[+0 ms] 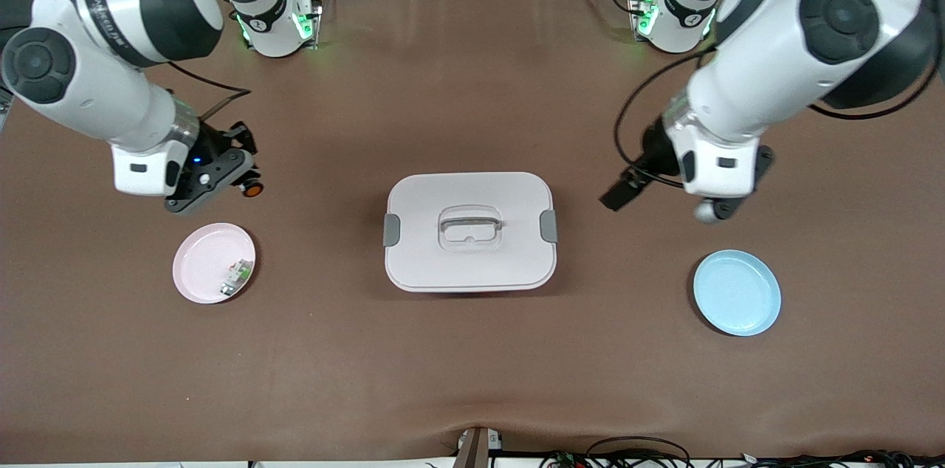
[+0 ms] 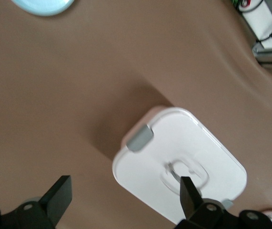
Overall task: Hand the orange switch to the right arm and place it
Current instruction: 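Carry the switch to the white plate while the left gripper withdraws, then lower the switch onto the white plate and open the right gripper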
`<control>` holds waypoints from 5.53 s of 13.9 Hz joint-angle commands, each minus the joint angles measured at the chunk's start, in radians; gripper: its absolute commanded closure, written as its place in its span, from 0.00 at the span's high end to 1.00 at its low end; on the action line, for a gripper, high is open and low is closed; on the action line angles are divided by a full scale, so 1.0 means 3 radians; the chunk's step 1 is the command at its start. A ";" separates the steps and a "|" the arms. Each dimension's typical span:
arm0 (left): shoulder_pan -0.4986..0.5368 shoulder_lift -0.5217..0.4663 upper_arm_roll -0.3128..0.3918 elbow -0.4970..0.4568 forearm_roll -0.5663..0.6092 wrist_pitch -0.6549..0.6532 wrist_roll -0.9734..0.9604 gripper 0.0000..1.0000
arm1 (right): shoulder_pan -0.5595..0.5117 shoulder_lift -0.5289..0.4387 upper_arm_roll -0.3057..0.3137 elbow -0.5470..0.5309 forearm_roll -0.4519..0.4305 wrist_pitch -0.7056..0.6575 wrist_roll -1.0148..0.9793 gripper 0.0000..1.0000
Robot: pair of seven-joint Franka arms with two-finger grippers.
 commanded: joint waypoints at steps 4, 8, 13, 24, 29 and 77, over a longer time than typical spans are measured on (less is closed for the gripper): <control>0.0192 -0.0102 -0.0009 -0.0056 0.0811 -0.0078 0.0734 1.00 | -0.0455 0.0012 0.0054 -0.0013 -0.0287 0.0305 -0.1228 0.00; 0.0381 -0.0240 -0.0010 -0.0056 0.0787 -0.0099 0.1644 1.00 | -0.0803 0.0185 0.0059 -0.0079 -0.0282 0.0765 -0.2134 0.00; 0.0601 -0.0394 -0.0030 -0.0050 0.0766 -0.0404 0.2284 1.00 | -0.0988 0.0400 0.0059 -0.0176 -0.0287 0.1205 -0.2604 0.00; 0.0296 -0.1083 0.0872 -0.0402 0.0312 -0.0773 0.3490 1.00 | -0.1101 0.0855 0.0064 -0.0273 -0.0246 0.1467 -0.3066 0.00; -0.0278 -0.1375 0.1794 -0.0674 -0.0078 -0.0758 0.3589 1.00 | -0.1090 0.0907 0.0070 -0.0431 -0.0246 0.1589 -0.3220 0.00; -0.0325 -0.1509 0.1796 -0.0822 -0.0175 -0.0666 0.3558 1.00 | -0.1249 0.1520 0.0070 -0.0519 -0.0256 0.2766 -0.3383 1.00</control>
